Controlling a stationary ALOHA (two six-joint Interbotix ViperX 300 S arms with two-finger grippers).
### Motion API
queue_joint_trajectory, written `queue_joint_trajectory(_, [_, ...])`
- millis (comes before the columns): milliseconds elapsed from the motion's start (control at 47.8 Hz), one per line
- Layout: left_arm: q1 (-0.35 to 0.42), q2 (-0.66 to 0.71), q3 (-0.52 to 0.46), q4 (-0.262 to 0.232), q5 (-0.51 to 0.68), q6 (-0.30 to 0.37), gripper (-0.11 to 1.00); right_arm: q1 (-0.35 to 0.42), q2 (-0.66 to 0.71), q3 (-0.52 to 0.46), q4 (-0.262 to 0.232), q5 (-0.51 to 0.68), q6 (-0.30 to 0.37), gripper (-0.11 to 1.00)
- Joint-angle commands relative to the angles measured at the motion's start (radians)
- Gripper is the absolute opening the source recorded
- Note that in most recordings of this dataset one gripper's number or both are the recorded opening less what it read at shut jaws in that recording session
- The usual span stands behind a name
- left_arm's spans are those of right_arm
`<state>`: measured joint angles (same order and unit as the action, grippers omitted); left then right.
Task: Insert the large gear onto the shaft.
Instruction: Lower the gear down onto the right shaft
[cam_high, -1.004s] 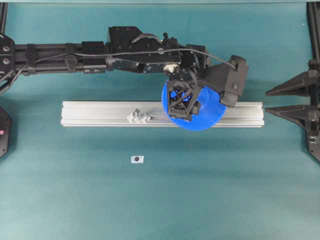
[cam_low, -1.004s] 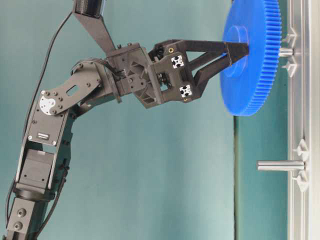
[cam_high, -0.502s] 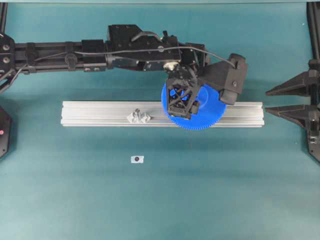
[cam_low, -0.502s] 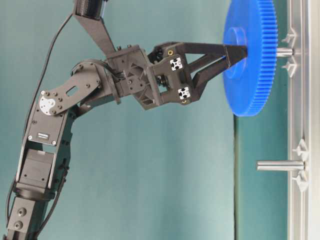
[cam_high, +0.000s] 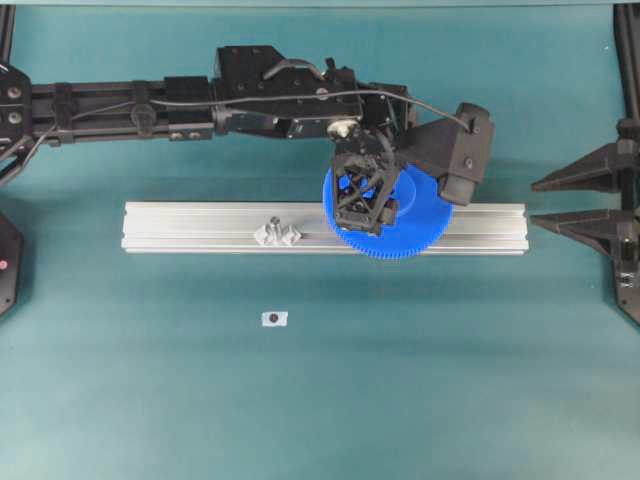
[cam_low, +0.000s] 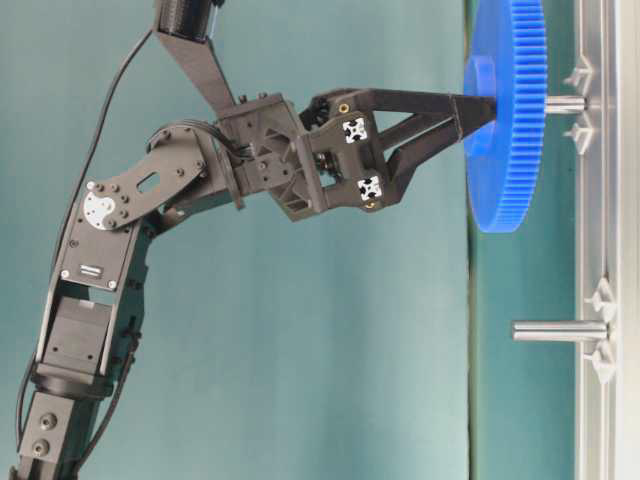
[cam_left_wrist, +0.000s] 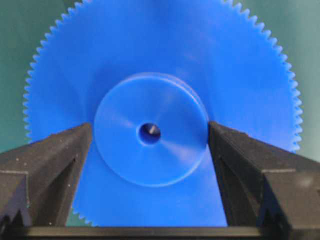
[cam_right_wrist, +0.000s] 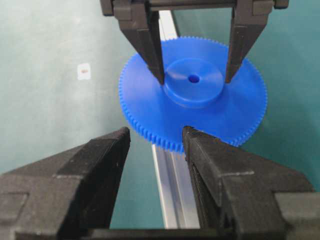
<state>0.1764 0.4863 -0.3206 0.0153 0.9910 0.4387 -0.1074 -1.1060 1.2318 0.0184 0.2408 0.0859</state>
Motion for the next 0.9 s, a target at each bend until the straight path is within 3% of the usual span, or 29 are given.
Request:
queue_joint_trajectory(0, [0.063,-0.018,-0.020,0.012,-0.002,-0.002,0.86,-0.003,0.005,-0.015,-0.002,-0.005,0.009,0.57])
queue_joint_trajectory(293, [0.020,-0.018,-0.015,0.012,0.026,-0.009,0.86,-0.002,0.005,-0.015,0.000,-0.005,0.011,0.57])
queue_joint_trajectory(879, [-0.029,-0.026,-0.006,0.012,0.003,-0.117,0.86,-0.003,0.005,-0.014,0.000,-0.005,0.009,0.57])
